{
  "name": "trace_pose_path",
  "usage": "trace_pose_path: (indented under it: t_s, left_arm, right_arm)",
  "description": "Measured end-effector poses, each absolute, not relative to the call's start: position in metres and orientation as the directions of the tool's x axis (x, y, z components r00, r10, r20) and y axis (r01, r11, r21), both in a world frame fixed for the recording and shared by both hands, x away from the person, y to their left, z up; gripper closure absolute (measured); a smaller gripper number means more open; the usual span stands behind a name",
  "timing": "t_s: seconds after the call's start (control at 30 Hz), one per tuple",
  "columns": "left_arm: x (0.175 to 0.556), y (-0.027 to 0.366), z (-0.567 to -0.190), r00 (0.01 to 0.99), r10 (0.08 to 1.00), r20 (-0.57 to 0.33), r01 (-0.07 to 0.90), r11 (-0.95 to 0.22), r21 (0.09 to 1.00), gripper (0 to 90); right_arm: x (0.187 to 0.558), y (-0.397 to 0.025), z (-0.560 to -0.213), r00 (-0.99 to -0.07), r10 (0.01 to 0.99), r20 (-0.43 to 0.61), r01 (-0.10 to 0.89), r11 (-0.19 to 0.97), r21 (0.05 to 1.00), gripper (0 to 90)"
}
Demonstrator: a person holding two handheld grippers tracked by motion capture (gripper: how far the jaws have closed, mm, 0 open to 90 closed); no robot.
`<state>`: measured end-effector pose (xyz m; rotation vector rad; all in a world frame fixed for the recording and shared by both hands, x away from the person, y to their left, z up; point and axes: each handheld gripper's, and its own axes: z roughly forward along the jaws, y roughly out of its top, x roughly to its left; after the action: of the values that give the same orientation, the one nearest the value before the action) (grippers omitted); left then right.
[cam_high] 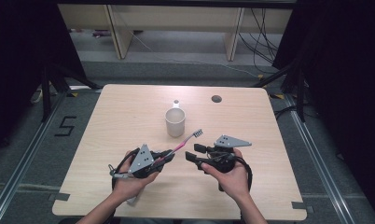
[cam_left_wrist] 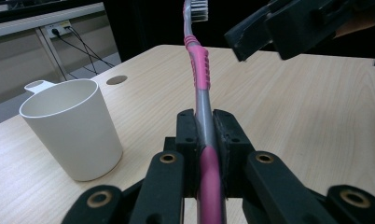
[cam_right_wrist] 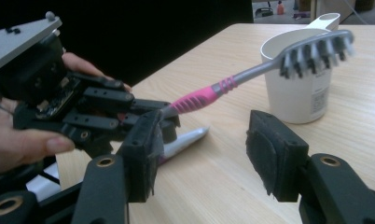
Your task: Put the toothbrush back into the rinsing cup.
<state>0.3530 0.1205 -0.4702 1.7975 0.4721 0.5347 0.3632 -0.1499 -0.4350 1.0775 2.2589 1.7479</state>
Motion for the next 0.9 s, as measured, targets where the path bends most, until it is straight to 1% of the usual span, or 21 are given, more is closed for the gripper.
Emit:
trace_pose_path:
  t_s: [0.03,0.07,0.1,0.13,0.17,0.2,0.23,0.3,0.33,0.37,0.4,0.47,0.5,0.57,0.6,0.67,0.7,0.73,0.77,0.83,0.9]
  left_arm:
    - [0.353,0.12,-0.47,0.816,0.565,0.12,0.049,-0.274,0.96,80.8]
    - [0.353,0.12,-0.47,0.815,0.566,0.122,0.048,-0.275,0.96,80.7]
    - [0.353,0.12,-0.47,0.816,0.565,0.122,0.048,-0.276,0.96,80.7]
    - [0.353,0.12,-0.47,0.816,0.565,0.122,0.047,-0.276,0.96,80.7]
    - [0.352,0.12,-0.47,0.816,0.564,0.122,0.047,-0.276,0.96,80.7]
    - [0.352,0.12,-0.47,0.817,0.563,0.123,0.046,-0.276,0.96,80.7]
    - [0.352,0.12,-0.47,0.817,0.563,0.124,0.044,-0.275,0.96,80.7]
    - [0.352,0.119,-0.471,0.817,0.563,0.124,0.044,-0.275,0.96,80.7]
    - [0.352,0.118,-0.471,0.818,0.561,0.125,0.043,-0.276,0.96,80.7]
    - [0.352,0.118,-0.471,0.819,0.56,0.127,0.041,-0.277,0.96,80.8]
    - [0.352,0.117,-0.471,0.821,0.557,0.121,0.037,-0.264,0.964,80.7]
    - [0.351,0.116,-0.471,0.82,0.559,0.125,0.04,-0.274,0.961,80.7]
    - [0.351,0.116,-0.471,0.82,0.558,0.127,0.039,-0.275,0.961,80.7]
    - [0.35,0.115,-0.472,0.82,0.559,0.127,0.04,-0.277,0.96,80.7]
    - [0.351,0.114,-0.473,0.822,0.556,0.123,0.039,-0.27,0.962,80.7]
    - [0.349,0.112,-0.474,0.815,0.562,0.142,0.033,-0.291,0.956,80.7]
    - [0.349,0.112,-0.474,0.815,0.56,0.149,0.028,-0.295,0.955,80.7]
    - [0.349,0.11,-0.475,0.818,0.558,0.141,0.028,-0.284,0.959,80.6]
    - [0.348,0.109,-0.474,0.817,0.557,0.152,0.025,-0.297,0.955,80.6]
    - [0.347,0.107,-0.474,0.815,0.556,0.162,0.023,-0.311,0.95,80.6]
    - [0.347,0.105,-0.475,0.813,0.557,0.17,0.023,-0.322,0.946,80.6]
  right_arm:
    - [0.365,-0.148,-0.436,-0.743,0.573,0.347,0.478,0.09,0.874,46.2]
    - [0.366,-0.146,-0.438,-0.733,0.566,0.376,0.498,0.071,0.864,46.2]
    - [0.367,-0.145,-0.439,-0.737,0.563,0.374,0.497,0.075,0.865,46.3]
    - [0.367,-0.143,-0.438,-0.722,0.561,0.405,0.528,0.068,0.846,46.3]
    - [0.37,-0.142,-0.441,-0.734,0.562,0.381,0.501,0.069,0.863,46.5]
    - [0.372,-0.141,-0.442,-0.739,0.557,0.379,0.493,0.062,0.868,46.5]
    - [0.371,-0.139,-0.441,-0.721,0.558,0.41,0.523,0.05,0.851,46.5]
    - [0.375,-0.138,-0.442,-0.728,0.555,0.402,0.511,0.049,0.858,46.5]
    - [0.374,-0.137,-0.441,-0.715,0.552,0.429,0.536,0.039,0.843,46.5]
    - [0.377,-0.136,-0.442,-0.73,0.547,0.408,0.511,0.042,0.858,46.5]
    - [0.374,-0.134,-0.441,-0.703,0.548,0.453,0.557,0.029,0.83,46.5]
    - [0.378,-0.133,-0.441,-0.722,0.549,0.421,0.525,0.04,0.85,46.5]
    - [0.378,-0.132,-0.441,-0.717,0.545,0.435,0.537,0.033,0.843,46.5]
    - [0.38,-0.131,-0.441,-0.72,0.552,0.42,0.518,0.025,0.855,46.5]
    - [0.38,-0.13,-0.44,-0.705,0.549,0.449,0.544,0.013,0.839,46.7]
    - [0.382,-0.13,-0.44,-0.706,0.555,0.44,0.535,0.012,0.845,47.3]
    - [0.382,-0.129,-0.44,-0.699,0.55,0.457,0.546,-0.002,0.838,48.1]
    - [0.383,-0.129,-0.439,-0.693,0.552,0.463,0.554,-0.003,0.833,50.4]
    - [0.383,-0.129,-0.439,-0.688,0.555,0.469,0.558,-0.009,0.83,52.9]
    - [0.384,-0.128,-0.44,-0.692,0.557,0.458,0.548,-0.006,0.836,61.3]
    - [0.383,-0.129,-0.439,-0.679,0.551,0.484,0.565,-0.029,0.825,64.9]
